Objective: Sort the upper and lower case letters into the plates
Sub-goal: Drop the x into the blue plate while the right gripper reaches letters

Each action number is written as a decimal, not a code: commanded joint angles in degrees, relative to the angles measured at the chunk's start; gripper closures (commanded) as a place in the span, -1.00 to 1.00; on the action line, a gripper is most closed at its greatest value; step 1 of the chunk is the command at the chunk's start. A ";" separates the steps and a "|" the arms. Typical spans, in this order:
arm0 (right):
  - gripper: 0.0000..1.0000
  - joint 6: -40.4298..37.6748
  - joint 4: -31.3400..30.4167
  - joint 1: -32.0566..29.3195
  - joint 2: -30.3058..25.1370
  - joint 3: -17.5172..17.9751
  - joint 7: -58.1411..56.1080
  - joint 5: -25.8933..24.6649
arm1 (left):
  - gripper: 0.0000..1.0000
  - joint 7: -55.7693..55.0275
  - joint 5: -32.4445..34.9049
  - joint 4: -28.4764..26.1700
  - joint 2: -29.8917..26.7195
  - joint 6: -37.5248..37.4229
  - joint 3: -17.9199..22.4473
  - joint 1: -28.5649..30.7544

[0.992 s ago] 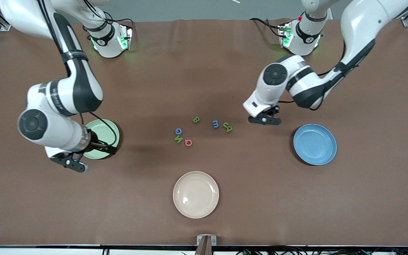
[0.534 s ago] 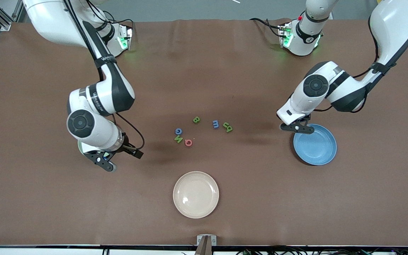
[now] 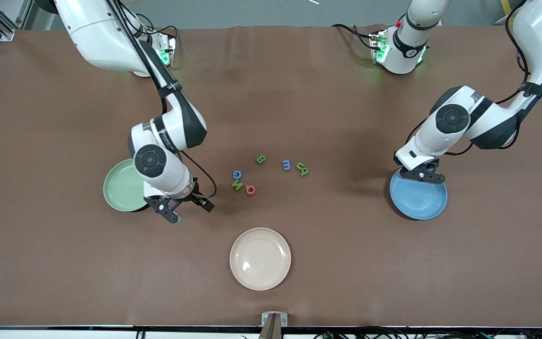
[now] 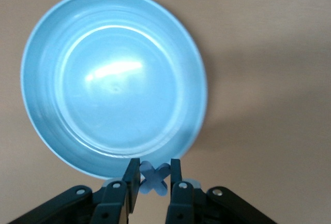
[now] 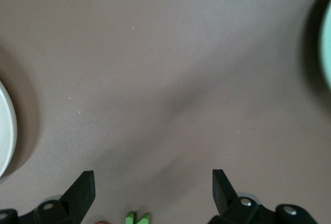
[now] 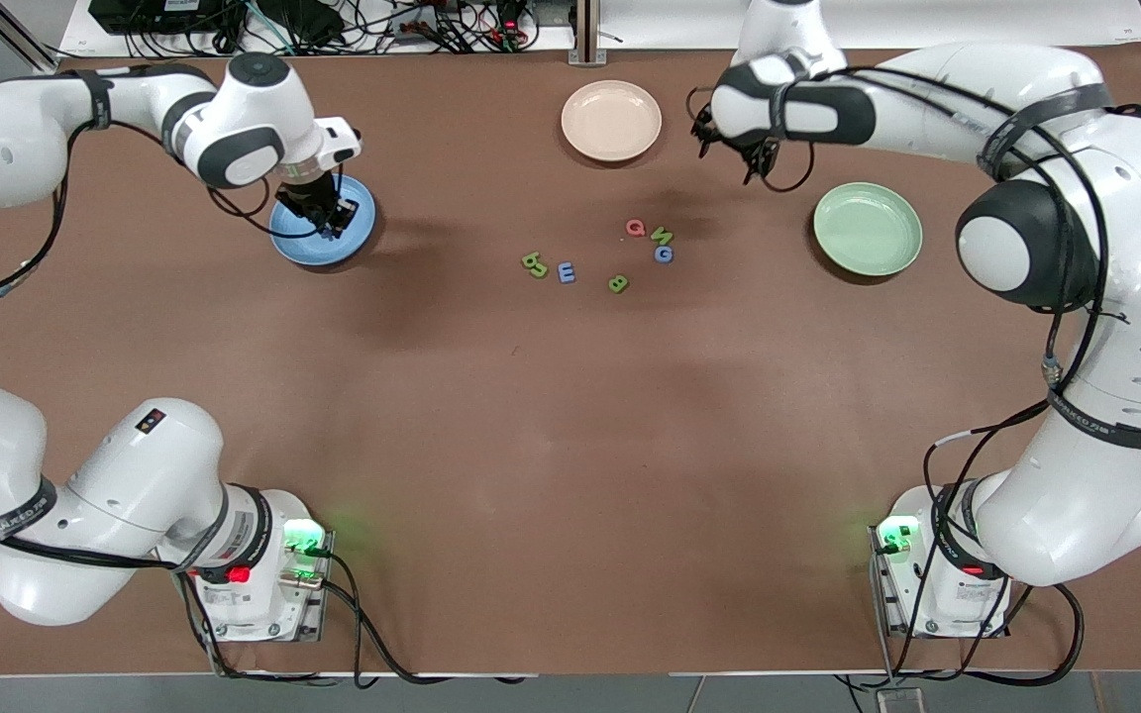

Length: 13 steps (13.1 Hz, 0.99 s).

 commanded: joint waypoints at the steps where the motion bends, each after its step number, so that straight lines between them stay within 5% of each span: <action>1: -1.00 6.06 -2.45 4.04 1.92 -0.59 6.71 0.35 | 0.82 2.59 2.91 -1.46 0.64 4.88 3.03 1.26; 4: -1.00 8.27 -2.45 6.07 3.42 -0.67 9.54 0.26 | 0.82 7.69 3.35 -1.37 0.91 9.63 8.21 1.26; 13: -1.00 9.85 -3.24 7.65 4.74 -0.85 9.98 -0.62 | 0.81 7.70 7.39 -0.84 3.02 10.96 10.95 0.91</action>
